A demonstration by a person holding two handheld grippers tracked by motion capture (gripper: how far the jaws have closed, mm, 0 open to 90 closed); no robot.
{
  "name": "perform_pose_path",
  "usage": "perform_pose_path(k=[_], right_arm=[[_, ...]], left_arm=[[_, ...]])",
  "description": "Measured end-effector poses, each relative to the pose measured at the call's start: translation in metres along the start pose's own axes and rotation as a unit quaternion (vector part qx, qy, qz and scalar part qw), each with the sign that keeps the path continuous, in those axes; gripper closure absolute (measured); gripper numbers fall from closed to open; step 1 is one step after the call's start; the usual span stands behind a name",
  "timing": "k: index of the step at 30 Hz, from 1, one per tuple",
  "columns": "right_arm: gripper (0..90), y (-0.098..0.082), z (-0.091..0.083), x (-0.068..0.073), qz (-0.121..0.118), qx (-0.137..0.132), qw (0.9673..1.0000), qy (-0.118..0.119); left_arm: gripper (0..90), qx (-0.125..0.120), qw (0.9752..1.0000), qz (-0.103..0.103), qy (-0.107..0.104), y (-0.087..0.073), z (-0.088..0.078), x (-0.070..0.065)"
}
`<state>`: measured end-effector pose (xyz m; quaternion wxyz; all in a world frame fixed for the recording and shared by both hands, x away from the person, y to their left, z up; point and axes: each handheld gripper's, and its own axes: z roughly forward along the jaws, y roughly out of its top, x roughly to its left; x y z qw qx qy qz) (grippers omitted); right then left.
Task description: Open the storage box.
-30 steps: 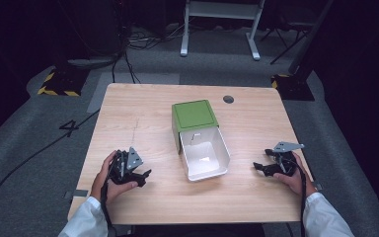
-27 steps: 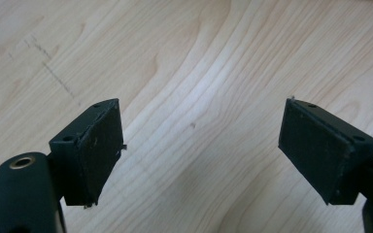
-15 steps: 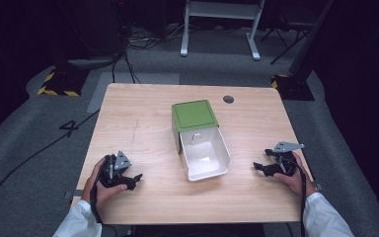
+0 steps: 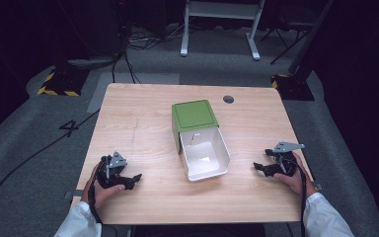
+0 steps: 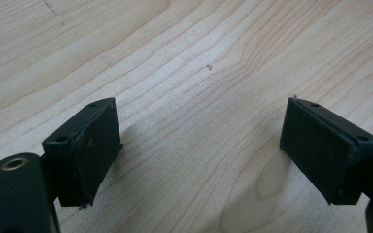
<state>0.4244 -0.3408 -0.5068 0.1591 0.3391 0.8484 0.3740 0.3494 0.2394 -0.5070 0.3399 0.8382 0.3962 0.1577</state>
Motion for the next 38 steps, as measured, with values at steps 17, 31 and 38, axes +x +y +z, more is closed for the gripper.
perform_pose_path(k=[17,31,38], right_arm=[[15.4,0.0003,0.0004,0.0006,0.002,0.000,1.0000,-0.002],[15.4,0.0002,0.0002,0.0006,0.002,0.000,1.0000,-0.002],[15.4,0.0000,0.0001,0.0007,0.001,0.000,1.0000,-0.002]], left_arm=[[11.8,0.004,1.0000,-0.003,0.002,0.0032,0.0033,0.0008],[10.6,0.005,1.0000,-0.002,0.006,0.0046,0.0044,0.0014],[10.4,0.005,1.0000,-0.005,0.005,0.0047,0.0048,0.0015]])
